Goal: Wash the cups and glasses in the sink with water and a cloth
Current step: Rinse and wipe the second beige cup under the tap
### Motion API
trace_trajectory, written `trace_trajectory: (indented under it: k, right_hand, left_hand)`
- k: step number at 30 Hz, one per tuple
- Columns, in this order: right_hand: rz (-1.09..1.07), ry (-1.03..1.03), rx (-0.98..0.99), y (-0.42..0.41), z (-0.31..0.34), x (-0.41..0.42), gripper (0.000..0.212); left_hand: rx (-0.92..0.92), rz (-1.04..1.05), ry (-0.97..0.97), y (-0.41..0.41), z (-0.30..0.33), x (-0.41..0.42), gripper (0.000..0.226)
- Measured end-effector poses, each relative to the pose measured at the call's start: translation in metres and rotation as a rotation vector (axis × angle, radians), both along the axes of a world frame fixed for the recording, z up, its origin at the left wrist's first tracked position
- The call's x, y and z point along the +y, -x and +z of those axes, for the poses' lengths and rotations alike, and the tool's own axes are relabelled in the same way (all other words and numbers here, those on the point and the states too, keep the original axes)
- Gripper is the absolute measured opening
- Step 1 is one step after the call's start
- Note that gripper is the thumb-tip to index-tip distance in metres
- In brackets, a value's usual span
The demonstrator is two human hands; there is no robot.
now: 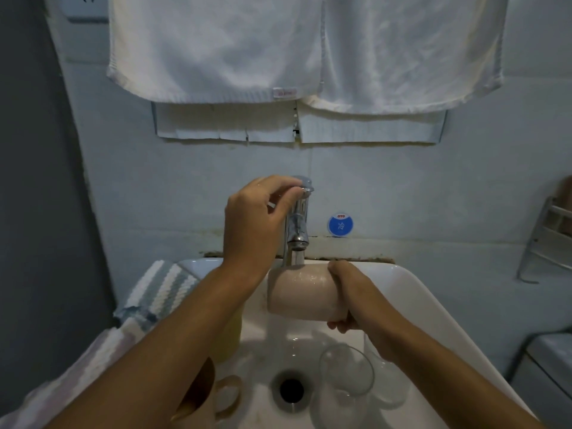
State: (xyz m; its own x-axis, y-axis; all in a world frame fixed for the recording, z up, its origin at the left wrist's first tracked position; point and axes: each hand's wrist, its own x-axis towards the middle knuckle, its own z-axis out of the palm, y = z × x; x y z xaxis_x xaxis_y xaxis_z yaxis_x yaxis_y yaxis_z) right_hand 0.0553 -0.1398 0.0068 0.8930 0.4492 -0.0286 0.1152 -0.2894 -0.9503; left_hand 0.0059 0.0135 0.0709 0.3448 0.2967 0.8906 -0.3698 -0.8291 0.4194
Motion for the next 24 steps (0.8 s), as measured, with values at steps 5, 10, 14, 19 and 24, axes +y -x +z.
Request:
trace_trajectory:
  k: [5,10,14,19,24]
  right_hand:
    - [0.031,0.022,0.004,0.004,-0.002,0.002,0.02]
    - [0.052,0.05,-0.033,0.009,-0.002,0.003,0.018]
    - [0.078,0.059,-0.063,0.01,-0.001,0.003,0.019]
    - [0.092,0.074,-0.07,0.012,-0.002,0.003,0.018]
    - [0.117,0.081,-0.057,0.009,-0.004,0.005,0.015]
  left_hand:
    - [-0.014,0.033,-0.018,-0.006,0.004,0.002,0.017]
    - [-0.037,0.027,0.006,-0.009,0.004,0.002,0.015]
    - [-0.034,0.015,0.035,-0.01,0.009,0.002,0.013]
    - [-0.023,0.014,0.039,-0.012,0.012,0.002,0.015]
    - [-0.023,0.013,0.044,-0.015,0.015,0.003,0.012]
